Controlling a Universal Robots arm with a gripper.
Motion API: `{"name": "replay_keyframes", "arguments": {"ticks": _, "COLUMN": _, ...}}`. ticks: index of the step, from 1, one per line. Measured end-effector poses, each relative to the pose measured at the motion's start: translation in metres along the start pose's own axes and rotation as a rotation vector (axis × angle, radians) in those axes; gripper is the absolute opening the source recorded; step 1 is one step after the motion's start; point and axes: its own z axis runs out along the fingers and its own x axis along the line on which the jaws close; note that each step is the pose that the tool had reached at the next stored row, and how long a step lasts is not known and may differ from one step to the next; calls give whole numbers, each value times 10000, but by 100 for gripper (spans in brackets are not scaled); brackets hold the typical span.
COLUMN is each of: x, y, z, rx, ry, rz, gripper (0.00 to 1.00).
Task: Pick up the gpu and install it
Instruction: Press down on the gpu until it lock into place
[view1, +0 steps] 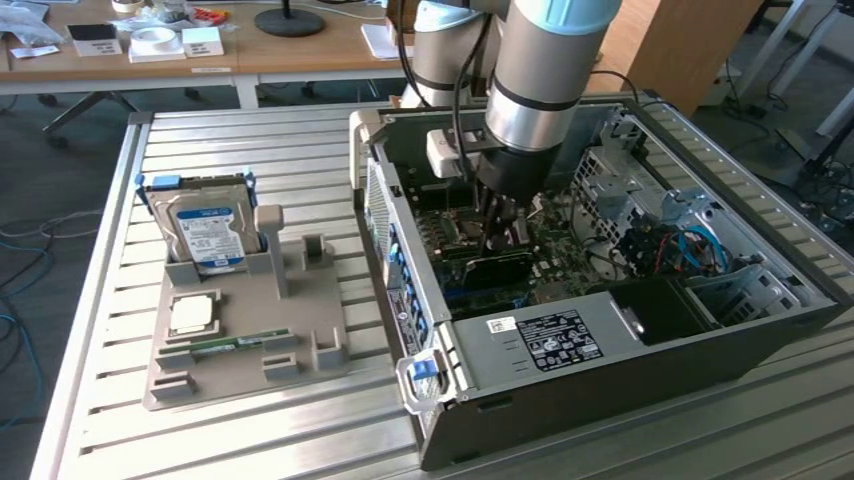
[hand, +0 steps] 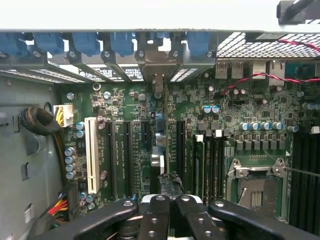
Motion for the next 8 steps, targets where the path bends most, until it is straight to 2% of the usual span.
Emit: {"name": "replay_keyframes", "arguments": {"ticks": 8, "x": 0, "y": 0, "z": 11, "rx": 0, "ry": 0, "rz": 0, "gripper": 11}}
